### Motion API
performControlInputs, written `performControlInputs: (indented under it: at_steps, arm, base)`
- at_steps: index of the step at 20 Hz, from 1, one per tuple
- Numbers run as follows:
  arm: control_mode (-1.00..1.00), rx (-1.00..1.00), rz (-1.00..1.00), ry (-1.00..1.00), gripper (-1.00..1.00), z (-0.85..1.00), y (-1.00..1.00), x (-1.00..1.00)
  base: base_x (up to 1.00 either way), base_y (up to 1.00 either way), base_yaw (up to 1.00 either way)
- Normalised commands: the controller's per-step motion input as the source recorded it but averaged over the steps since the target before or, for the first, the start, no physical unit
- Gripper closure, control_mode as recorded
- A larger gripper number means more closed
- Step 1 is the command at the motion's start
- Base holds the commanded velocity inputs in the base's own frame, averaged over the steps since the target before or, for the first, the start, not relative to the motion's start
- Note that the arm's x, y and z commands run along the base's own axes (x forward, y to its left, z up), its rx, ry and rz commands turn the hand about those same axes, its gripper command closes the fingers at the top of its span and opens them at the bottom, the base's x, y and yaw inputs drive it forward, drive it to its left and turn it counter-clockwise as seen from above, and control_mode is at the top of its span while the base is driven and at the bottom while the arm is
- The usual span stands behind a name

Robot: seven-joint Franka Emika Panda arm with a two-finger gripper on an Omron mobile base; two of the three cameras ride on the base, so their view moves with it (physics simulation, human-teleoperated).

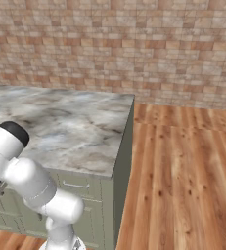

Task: Take the tongs from the drawer on the left and place them on the dining counter next to the tray containing the kebab skewer.

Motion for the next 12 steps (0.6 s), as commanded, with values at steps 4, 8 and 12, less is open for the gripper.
performControlInputs:
  at_steps: [4,8,12]
  arm:
    - [-1.00,0.00,0.02,-0.02,-1.00,-0.21,-0.14,-0.75]
    - [-1.00,0.02,0.01,-0.11,-1.00,-0.39,-0.56,-1.00]
    - [-1.00,0.03,0.00,-0.08,-1.00,-0.48,-0.83,-1.00]
  base:
    - [0.00,0.00,0.00]
    - [0.00,0.00,0.00]
    - [0.00,0.00,0.00]
